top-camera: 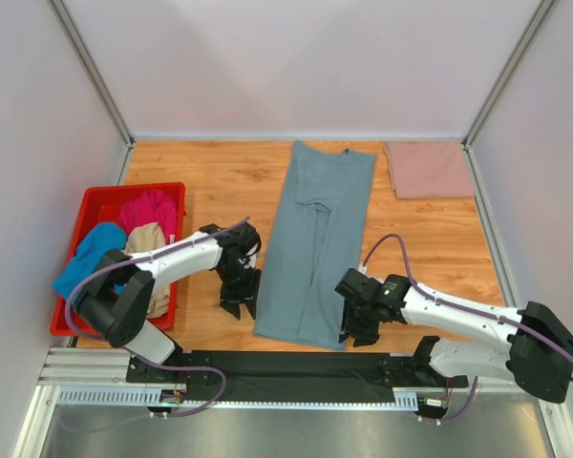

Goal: Fold and stack the t-shirts
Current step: Fold the tshirt

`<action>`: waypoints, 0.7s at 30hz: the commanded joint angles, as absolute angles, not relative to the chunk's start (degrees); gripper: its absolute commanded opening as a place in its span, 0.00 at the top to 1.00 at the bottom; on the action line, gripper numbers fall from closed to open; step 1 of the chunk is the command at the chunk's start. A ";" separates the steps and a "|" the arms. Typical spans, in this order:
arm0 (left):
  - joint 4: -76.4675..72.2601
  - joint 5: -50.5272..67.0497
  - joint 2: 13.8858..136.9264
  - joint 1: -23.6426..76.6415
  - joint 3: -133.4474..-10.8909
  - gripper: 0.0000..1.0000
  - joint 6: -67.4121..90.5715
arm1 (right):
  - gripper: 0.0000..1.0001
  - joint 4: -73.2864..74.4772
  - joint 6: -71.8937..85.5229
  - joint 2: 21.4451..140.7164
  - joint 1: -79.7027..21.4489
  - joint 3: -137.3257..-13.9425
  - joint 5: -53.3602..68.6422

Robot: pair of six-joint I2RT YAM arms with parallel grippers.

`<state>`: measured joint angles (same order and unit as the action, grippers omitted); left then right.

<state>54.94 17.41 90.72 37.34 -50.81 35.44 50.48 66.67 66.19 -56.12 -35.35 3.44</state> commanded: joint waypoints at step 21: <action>44.56 26.02 96.77 37.53 -44.21 0.65 33.93 | 0.76 34.36 70.22 64.95 -52.21 -23.73 10.99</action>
